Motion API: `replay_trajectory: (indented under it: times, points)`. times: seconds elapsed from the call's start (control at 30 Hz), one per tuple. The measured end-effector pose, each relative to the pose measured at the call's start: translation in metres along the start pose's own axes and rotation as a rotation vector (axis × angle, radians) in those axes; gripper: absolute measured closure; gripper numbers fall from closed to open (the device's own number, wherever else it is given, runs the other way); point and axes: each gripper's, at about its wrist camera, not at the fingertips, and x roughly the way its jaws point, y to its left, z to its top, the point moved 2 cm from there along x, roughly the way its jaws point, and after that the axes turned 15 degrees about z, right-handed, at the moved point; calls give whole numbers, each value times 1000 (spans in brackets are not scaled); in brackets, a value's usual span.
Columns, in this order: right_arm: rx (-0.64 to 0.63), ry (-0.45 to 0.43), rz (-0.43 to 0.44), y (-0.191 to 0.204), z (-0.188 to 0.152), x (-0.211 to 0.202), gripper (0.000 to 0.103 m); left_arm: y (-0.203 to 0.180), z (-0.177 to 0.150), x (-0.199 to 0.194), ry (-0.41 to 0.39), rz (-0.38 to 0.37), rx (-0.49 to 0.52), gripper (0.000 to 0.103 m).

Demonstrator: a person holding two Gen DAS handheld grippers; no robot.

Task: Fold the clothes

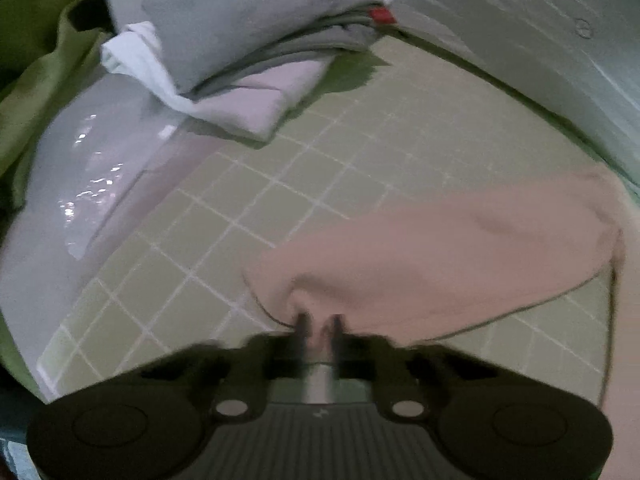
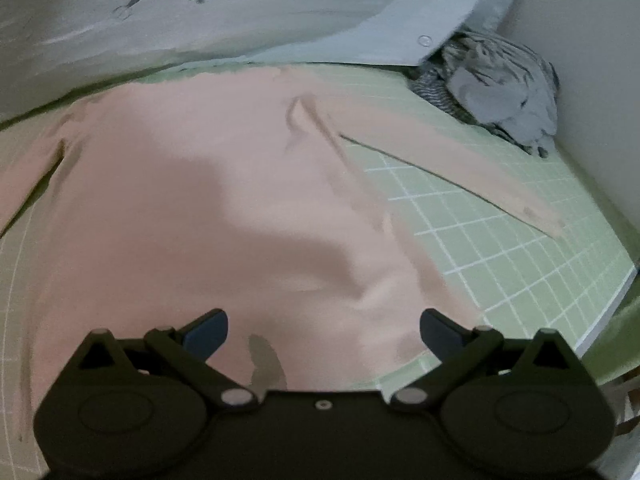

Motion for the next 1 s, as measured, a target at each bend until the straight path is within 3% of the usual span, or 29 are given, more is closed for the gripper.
replay_trajectory:
  times: [0.33, 0.57, 0.67, 0.8, 0.9, 1.0]
  points:
    - [56, -8, -13, -51, 9, 2, 0, -63, -4, -60, -120, -141, 74, 97]
    - [64, -12, -18, -112, 22, 3, 0, -161, -21, -118, -215, -224, 156, 97]
    - [77, -17, -26, -149, 31, 5, 0, -215, -40, -151, -252, -299, 216, 97]
    - [95, -20, -35, -191, 43, 9, 0, -288, -84, -204, -272, -490, 330, 96]
    - [110, -16, -39, -215, 51, 16, 0, -321, -124, -232, -270, -610, 450, 80]
    - [113, -10, -28, -229, 58, 23, 0, -324, -145, -239, -272, -584, 490, 64]
